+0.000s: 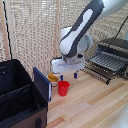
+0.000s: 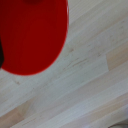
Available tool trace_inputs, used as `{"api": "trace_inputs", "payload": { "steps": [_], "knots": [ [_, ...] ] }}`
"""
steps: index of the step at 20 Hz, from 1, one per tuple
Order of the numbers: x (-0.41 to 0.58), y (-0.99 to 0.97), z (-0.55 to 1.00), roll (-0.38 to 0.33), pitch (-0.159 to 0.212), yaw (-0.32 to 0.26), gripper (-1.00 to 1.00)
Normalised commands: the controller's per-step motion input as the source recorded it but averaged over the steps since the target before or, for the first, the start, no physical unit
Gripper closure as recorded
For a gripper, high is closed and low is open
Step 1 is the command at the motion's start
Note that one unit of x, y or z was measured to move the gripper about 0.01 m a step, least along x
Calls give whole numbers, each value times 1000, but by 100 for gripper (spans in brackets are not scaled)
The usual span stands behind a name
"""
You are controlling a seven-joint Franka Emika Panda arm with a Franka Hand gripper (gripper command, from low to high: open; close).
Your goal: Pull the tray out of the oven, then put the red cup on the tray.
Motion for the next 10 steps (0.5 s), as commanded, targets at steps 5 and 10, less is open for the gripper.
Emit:
{"api": "trace_inputs", "payload": {
  "steps": [5, 10],
  "knots": [
    [0, -179, -354, -12, 0, 153, -100],
    [0, -231, -360, 40, -22, 167, -100]
  ]
}}
